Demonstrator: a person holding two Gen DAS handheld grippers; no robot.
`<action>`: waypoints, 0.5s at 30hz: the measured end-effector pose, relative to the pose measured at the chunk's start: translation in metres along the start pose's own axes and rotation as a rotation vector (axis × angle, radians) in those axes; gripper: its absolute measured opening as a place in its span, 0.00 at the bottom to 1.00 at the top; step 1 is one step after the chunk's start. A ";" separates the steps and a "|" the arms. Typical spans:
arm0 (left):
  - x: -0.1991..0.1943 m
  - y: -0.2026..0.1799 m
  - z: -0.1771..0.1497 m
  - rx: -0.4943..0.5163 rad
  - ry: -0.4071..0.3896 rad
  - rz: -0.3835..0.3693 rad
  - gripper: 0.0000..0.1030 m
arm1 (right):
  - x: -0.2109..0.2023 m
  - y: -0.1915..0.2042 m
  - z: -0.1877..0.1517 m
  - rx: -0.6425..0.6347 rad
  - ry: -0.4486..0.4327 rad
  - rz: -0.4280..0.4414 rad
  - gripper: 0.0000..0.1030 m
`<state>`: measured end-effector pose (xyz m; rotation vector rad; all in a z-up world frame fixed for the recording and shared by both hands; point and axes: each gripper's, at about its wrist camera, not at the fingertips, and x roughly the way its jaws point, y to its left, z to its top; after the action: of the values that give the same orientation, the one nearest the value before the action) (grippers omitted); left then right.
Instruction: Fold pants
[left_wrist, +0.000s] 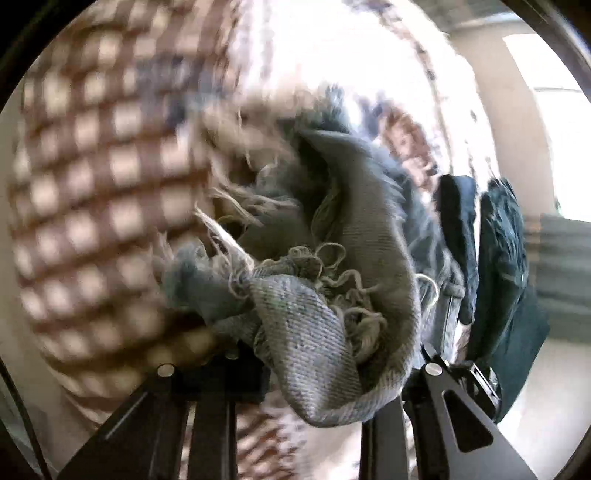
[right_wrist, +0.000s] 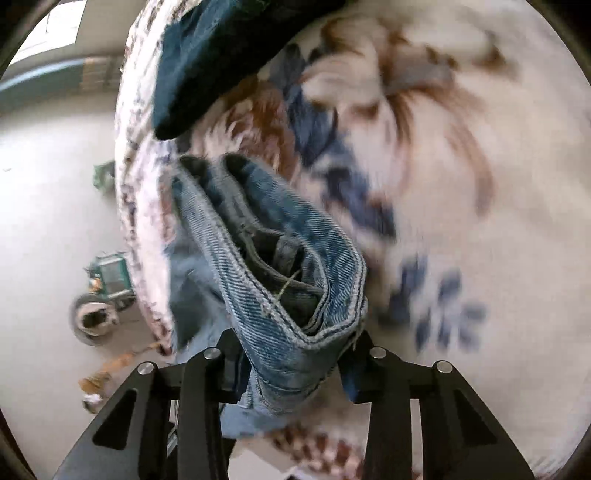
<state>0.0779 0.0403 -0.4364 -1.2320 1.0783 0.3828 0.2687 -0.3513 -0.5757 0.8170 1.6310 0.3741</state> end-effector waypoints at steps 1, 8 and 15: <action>-0.009 0.003 0.003 0.033 -0.003 -0.007 0.21 | -0.001 -0.003 -0.013 0.011 0.002 0.012 0.39; 0.017 0.077 -0.008 -0.226 0.082 -0.135 0.41 | 0.036 -0.035 -0.053 0.041 0.103 0.012 0.71; 0.037 0.081 0.002 -0.319 0.056 -0.134 0.54 | 0.067 -0.029 -0.039 0.053 0.078 0.063 0.81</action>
<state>0.0359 0.0595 -0.5129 -1.5978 0.9997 0.4304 0.2203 -0.3183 -0.6335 0.9054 1.6965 0.4126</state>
